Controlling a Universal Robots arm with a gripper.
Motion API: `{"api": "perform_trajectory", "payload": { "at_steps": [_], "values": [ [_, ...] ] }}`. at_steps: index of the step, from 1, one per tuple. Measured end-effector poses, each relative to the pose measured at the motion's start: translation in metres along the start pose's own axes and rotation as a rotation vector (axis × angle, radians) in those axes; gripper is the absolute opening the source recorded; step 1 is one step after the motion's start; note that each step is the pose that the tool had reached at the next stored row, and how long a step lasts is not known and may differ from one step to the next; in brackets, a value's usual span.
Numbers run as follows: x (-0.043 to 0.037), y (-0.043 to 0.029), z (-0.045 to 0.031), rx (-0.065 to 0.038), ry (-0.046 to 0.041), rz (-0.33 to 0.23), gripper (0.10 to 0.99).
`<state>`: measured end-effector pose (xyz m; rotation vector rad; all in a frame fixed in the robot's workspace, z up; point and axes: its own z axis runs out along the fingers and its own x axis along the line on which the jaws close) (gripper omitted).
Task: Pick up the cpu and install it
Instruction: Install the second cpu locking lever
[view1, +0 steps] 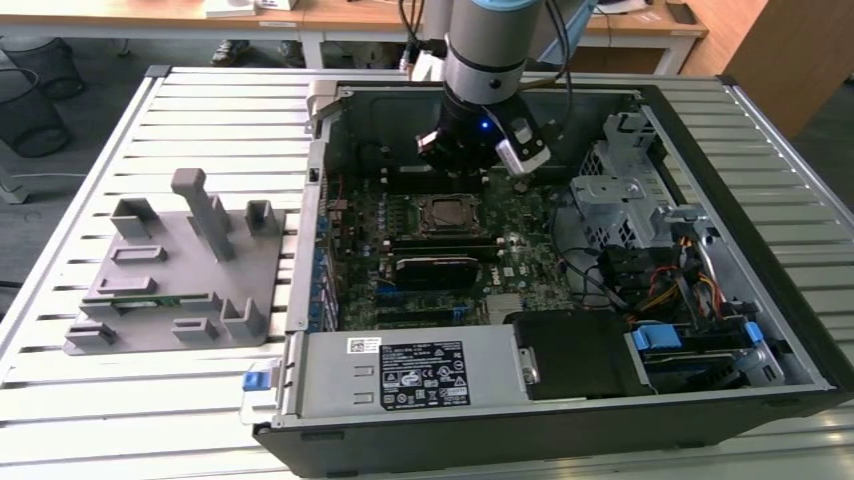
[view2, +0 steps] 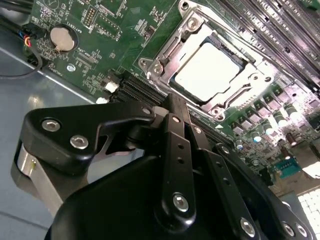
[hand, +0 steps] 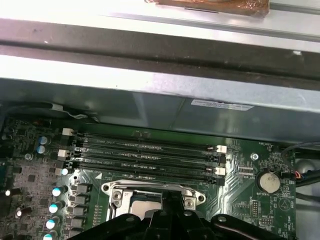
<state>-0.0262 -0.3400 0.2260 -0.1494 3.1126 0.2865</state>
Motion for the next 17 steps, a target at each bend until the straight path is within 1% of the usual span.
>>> {"api": "perform_trajectory", "payload": {
  "at_steps": [5, 9, 13, 14, 15, 17],
  "values": [
    [0.0002, -0.0015, -0.0008, 0.001, -0.0010, 0.000, 0.106],
    [0.0000, -0.0008, -0.0049, 0.001, -0.0012, 0.000, 0.106],
    [0.0000, -0.0009, -0.0055, 0.001, -0.0012, 0.000, 0.106],
    [0.0000, -0.0008, -0.0066, 0.001, -0.0011, 0.000, 0.106],
    [-0.0001, -0.0006, -0.0075, -0.002, -0.0015, 0.000, 0.106],
    [-0.0001, -0.0003, -0.0097, -0.011, -0.0024, 0.000, 0.106]
  ]
}}
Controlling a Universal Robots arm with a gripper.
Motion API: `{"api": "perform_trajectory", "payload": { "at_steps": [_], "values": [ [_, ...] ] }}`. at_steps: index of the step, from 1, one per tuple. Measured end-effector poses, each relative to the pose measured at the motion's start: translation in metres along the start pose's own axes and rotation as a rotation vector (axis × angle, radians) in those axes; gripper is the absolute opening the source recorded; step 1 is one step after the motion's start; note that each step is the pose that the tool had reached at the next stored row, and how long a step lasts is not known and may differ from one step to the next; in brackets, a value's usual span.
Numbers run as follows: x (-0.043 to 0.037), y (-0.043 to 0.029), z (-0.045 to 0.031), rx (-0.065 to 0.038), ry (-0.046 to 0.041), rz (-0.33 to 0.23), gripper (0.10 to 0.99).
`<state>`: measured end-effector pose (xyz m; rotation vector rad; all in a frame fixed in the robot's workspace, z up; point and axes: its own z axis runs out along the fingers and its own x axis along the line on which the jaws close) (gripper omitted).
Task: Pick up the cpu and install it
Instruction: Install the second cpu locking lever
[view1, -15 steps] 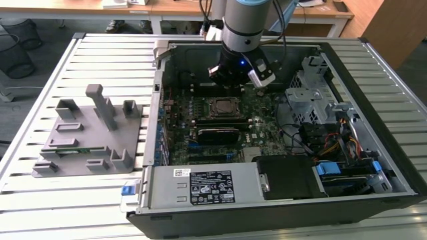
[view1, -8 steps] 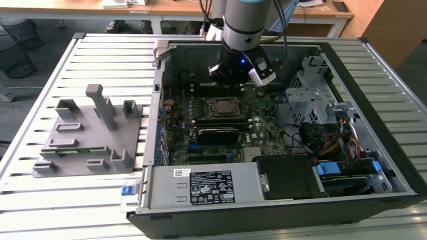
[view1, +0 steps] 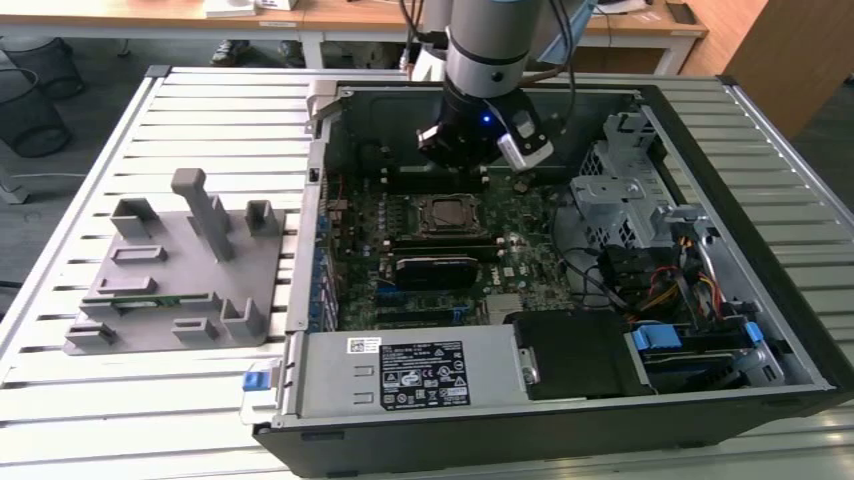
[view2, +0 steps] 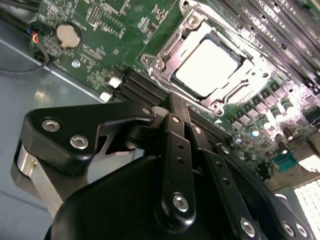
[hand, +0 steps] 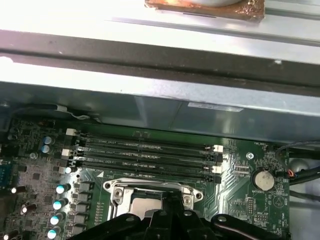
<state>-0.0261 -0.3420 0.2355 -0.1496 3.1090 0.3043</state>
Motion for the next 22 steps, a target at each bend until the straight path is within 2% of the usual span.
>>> {"api": "perform_trajectory", "payload": {
  "at_steps": [2, 7, 10, 18, 22],
  "values": [
    [0.0009, 0.0005, -0.0028, -0.007, -0.0007, 0.000, 0.106],
    [0.0016, 0.0025, -0.0128, -0.010, -0.0009, 0.000, 0.106],
    [0.0017, 0.0016, -0.0136, -0.013, -0.0010, 0.000, 0.106],
    [0.0030, -0.0136, -0.0167, -0.013, -0.0006, 0.000, 0.106],
    [0.0034, -0.0223, -0.0184, -0.013, 0.0055, 0.001, 0.106]
  ]
}}
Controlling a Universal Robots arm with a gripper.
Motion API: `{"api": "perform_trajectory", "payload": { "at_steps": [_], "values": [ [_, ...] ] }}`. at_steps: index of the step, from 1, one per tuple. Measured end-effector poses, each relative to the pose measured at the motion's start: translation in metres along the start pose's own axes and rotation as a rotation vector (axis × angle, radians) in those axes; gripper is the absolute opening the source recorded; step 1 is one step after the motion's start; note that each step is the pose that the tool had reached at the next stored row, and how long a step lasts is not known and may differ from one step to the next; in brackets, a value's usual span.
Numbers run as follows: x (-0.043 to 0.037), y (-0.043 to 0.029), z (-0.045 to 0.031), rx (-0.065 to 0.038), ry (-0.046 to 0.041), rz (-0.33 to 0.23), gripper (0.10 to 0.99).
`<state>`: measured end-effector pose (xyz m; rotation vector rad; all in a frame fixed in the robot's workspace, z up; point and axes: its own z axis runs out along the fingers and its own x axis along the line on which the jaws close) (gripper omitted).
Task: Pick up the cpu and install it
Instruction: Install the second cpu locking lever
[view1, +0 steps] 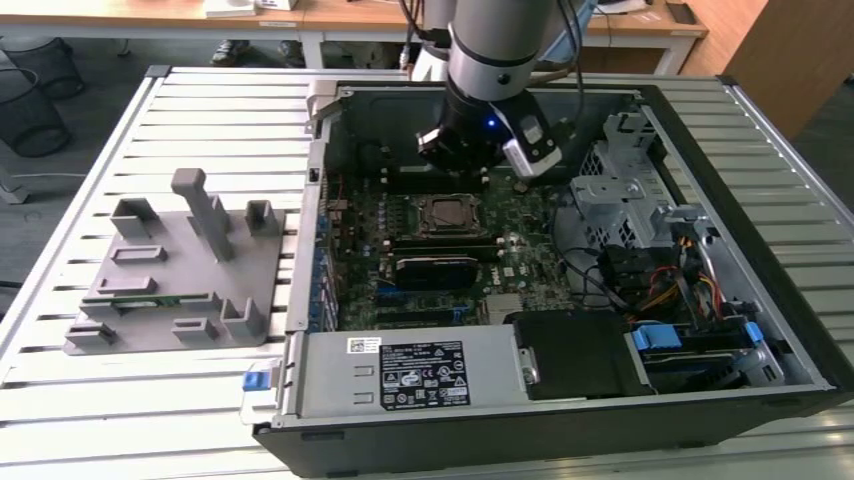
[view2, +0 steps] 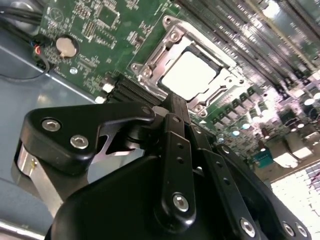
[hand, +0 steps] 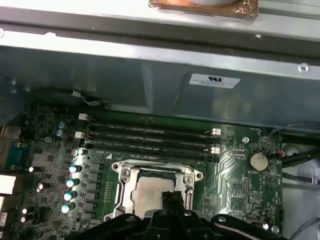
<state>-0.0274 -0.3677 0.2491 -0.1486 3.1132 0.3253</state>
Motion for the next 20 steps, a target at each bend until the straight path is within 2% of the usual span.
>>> {"api": "perform_trajectory", "payload": {
  "at_steps": [4, 10, 12, 14, 15, 20],
  "values": [
    [0.0000, -0.0031, -0.0006, -0.001, 0.0100, 0.004, 0.106],
    [0.0006, -0.0090, -0.0018, 0.000, 0.0105, 0.004, 0.106],
    [0.0007, -0.0101, -0.0019, 0.011, 0.0114, 0.005, 0.106],
    [0.0007, -0.0102, -0.0020, 0.043, 0.0147, 0.005, 0.106],
    [0.0007, -0.0105, -0.0019, 0.053, 0.0156, 0.005, 0.106],
    [0.0014, -0.0172, -0.0029, 0.055, 0.0158, 0.005, 0.106]
  ]
}}
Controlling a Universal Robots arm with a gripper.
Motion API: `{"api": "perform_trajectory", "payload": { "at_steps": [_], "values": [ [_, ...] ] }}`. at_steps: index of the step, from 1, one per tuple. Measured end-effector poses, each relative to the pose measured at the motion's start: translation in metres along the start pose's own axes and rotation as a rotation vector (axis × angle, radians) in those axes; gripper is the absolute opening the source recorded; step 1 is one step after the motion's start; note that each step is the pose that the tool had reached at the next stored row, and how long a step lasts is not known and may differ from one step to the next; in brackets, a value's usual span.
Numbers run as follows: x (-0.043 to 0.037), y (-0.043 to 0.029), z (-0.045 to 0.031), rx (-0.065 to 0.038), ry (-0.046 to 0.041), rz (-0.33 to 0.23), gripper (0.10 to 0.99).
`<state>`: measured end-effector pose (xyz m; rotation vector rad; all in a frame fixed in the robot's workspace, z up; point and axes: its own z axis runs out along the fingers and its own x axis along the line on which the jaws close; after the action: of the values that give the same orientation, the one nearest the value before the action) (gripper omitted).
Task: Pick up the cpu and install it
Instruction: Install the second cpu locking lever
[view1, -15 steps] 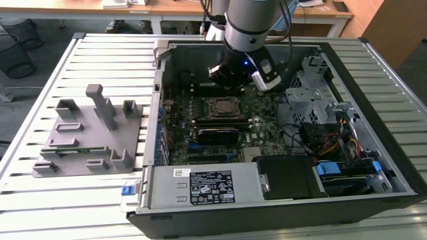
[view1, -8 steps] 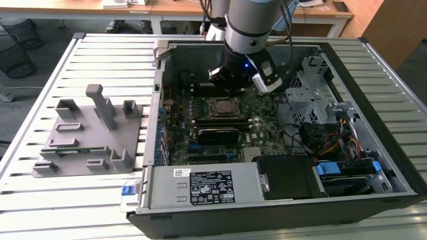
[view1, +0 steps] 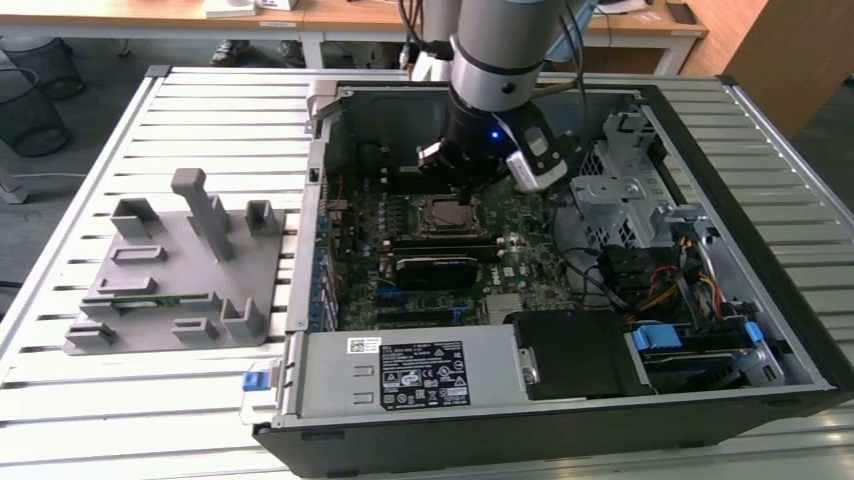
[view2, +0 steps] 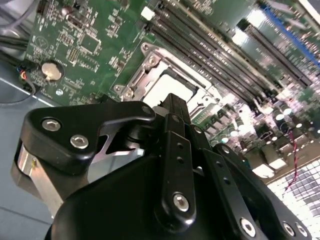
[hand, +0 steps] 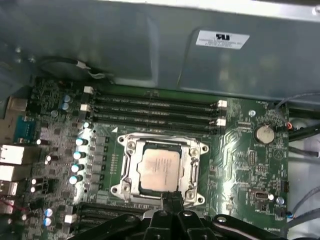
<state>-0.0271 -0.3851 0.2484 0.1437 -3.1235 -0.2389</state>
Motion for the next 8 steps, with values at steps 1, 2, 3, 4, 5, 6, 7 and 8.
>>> {"api": "perform_trajectory", "payload": {
  "at_steps": [1, 2, 3, 4, 5, 6, 7, 8],
  "values": [
    [0.0001, -0.0014, -0.0002, 0.000, 0.0000, 0.000, 0.106],
    [0.0002, -0.0023, -0.0003, 0.000, 0.0000, 0.000, 0.106],
    [0.0004, -0.0030, -0.0003, 0.000, 0.0000, 0.000, 0.106],
    [0.0006, -0.0034, -0.0003, 0.000, 0.0001, -0.001, 0.106],
    [0.0009, -0.0035, -0.0002, 0.000, 0.0002, -0.001, 0.106],
    [0.0040, -0.0032, -0.0002, 0.000, 0.0003, -0.002, 0.106],
    [0.0081, -0.0029, -0.0001, 0.000, 0.0002, -0.002, 0.106],
    [0.0108, -0.0026, 0.0000, 0.000, 0.0001, -0.002, 0.106]
  ]
}}
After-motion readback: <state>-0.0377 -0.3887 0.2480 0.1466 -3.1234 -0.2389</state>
